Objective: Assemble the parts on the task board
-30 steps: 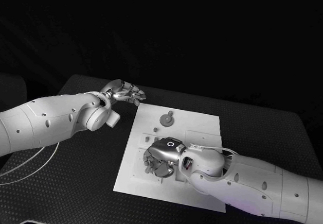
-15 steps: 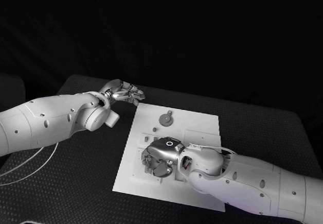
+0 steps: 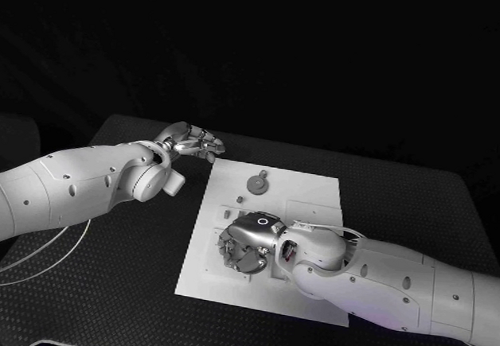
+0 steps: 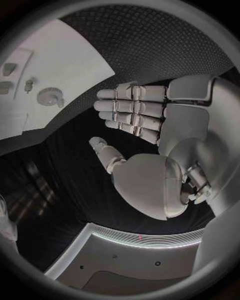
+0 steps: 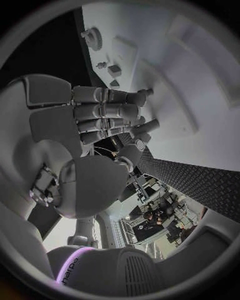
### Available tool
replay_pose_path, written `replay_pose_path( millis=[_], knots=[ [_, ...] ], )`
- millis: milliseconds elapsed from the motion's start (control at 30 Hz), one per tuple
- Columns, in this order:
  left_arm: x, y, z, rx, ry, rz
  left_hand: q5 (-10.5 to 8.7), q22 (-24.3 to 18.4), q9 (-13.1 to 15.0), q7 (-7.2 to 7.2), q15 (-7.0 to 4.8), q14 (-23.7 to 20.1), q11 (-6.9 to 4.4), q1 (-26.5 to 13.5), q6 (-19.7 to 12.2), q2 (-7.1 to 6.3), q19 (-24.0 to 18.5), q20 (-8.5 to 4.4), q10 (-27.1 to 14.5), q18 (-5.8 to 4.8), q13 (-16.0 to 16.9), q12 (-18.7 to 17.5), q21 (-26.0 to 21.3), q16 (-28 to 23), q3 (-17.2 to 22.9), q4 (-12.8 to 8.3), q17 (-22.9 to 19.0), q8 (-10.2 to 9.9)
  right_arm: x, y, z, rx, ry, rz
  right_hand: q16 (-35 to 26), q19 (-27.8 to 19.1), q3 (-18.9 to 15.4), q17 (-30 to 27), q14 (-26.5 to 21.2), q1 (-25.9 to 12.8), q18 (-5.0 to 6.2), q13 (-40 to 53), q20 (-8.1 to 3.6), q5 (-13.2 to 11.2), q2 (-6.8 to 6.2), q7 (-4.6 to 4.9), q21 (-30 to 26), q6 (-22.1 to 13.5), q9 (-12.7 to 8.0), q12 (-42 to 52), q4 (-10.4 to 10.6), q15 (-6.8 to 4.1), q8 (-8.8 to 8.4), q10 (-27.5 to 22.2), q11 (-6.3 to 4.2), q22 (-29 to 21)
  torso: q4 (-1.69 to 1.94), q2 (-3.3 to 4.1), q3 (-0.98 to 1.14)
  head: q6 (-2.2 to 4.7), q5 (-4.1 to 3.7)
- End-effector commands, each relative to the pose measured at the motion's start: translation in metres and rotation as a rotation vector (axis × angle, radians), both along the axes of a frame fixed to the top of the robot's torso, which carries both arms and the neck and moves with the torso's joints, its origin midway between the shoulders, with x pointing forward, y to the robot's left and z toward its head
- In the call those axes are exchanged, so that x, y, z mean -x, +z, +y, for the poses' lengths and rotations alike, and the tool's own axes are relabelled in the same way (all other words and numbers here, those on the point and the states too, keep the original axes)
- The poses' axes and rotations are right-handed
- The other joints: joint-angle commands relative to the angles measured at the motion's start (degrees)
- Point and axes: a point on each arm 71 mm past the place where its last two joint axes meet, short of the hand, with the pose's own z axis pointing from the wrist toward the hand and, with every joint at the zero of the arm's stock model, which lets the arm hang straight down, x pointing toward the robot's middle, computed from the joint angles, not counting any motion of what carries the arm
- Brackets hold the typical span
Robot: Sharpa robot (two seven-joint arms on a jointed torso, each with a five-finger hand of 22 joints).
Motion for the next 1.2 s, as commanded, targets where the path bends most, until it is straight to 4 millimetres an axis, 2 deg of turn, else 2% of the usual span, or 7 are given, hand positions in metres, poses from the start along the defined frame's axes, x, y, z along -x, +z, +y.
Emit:
replay_pose_path(
  millis=[33,200,300,533,1000,1200],
  knots=[
    [0.000,0.002,-0.002,0.010,-0.016,-0.003,-0.25,-0.10,0.09,0.11,0.02,0.21,-0.12,-0.51,-0.47,-0.18,0.32,0.08,-0.38,-0.30,-0.09,0.13,-0.04,-0.30,-0.04,0.45,0.09,0.30,0.001,-0.001,0.000,0.005,0.007,0.008,0.29,-0.27,-0.39,0.08,-0.19,-0.13,0.34,0.10,0.22,-0.05,-0.72,0.01,-0.10,-0.49,-0.02,-0.33,-0.05,0.11,-0.24,-0.33,0.27,1.13,-0.02,0.02,0.03,-0.02,0.06],
    [0.000,0.002,-0.002,0.010,-0.015,-0.002,-0.25,-0.11,0.09,0.11,0.02,0.21,-0.12,-0.52,-0.47,-0.16,0.32,0.08,-0.38,-0.30,-0.10,0.12,-0.04,-0.33,-0.04,0.47,0.12,0.31,0.000,-0.001,-0.001,0.005,0.002,0.006,0.33,-0.35,-0.53,0.09,-0.31,-0.39,0.34,0.14,0.25,-0.05,-1.19,0.05,-0.06,-0.59,-0.02,-0.44,-0.03,0.15,-0.29,-0.44,0.31,1.17,-0.04,0.02,0.00,-0.08,0.07],
    [0.000,0.002,-0.002,0.009,-0.015,-0.003,-0.25,-0.12,0.09,0.11,0.02,0.21,-0.12,-0.52,-0.48,-0.15,0.32,0.08,-0.38,-0.31,-0.10,0.12,-0.04,-0.34,-0.04,0.49,0.14,0.31,-0.001,-0.001,-0.002,-0.006,-0.001,0.004,0.20,-0.66,-0.74,0.04,-0.71,-0.79,0.28,0.14,0.35,-0.05,-2.00,0.18,-0.13,-0.90,-0.06,-0.65,-0.01,0.27,-0.45,-0.72,0.43,1.20,-0.07,0.02,0.02,-0.08,0.07],
    [0.000,0.002,-0.002,0.010,-0.015,-0.002,-0.25,-0.13,0.09,0.11,0.02,0.22,-0.12,-0.53,-0.49,-0.13,0.32,0.08,-0.38,-0.31,-0.11,0.12,-0.04,-0.37,-0.04,0.52,0.18,0.32,-0.001,0.001,-0.003,-0.027,-0.007,0.003,0.18,-1.70,-0.61,0.13,-2.13,-0.87,0.23,-0.31,0.62,-0.05,-3.51,1.08,-0.01,-3.01,-0.38,-2.39,0.04,1.29,-1.49,-3.66,1.52,1.34,-0.03,0.00,0.04,-0.08,-0.01],
    [0.000,0.002,-0.001,0.009,-0.013,-0.002,-0.24,-0.16,0.09,0.11,0.02,0.23,-0.12,-0.51,-0.51,-0.11,0.32,0.07,-0.39,-0.30,-0.12,0.12,-0.04,-0.43,-0.04,0.54,0.26,0.32,-0.003,0.003,-0.010,-0.058,-0.023,-0.008,0.67,-2.27,-0.47,0.41,-2.85,-0.48,0.23,-0.33,0.77,-0.05,-4.07,1.35,0.38,-3.65,-0.37,-2.66,0.00,1.64,-1.67,-4.50,1.87,1.39,-0.02,-0.01,0.03,0.00,-0.20],
    [-0.001,0.002,0.001,0.008,-0.009,-0.002,-0.24,-0.17,0.08,0.11,0.02,0.24,-0.12,-0.50,-0.52,-0.12,0.31,0.07,-0.39,-0.30,-0.13,0.12,-0.04,-0.47,-0.04,0.54,0.30,0.33,-0.004,0.016,-0.020,-0.158,-0.050,-0.009,0.95,-2.22,-0.51,0.50,-2.84,-0.45,0.27,-0.26,0.79,-0.05,-4.39,1.46,0.69,-3.81,-0.36,-2.57,0.10,1.64,-1.69,-4.51,1.87,1.42,-0.05,-0.01,0.02,0.09,-0.26]
  ],
)
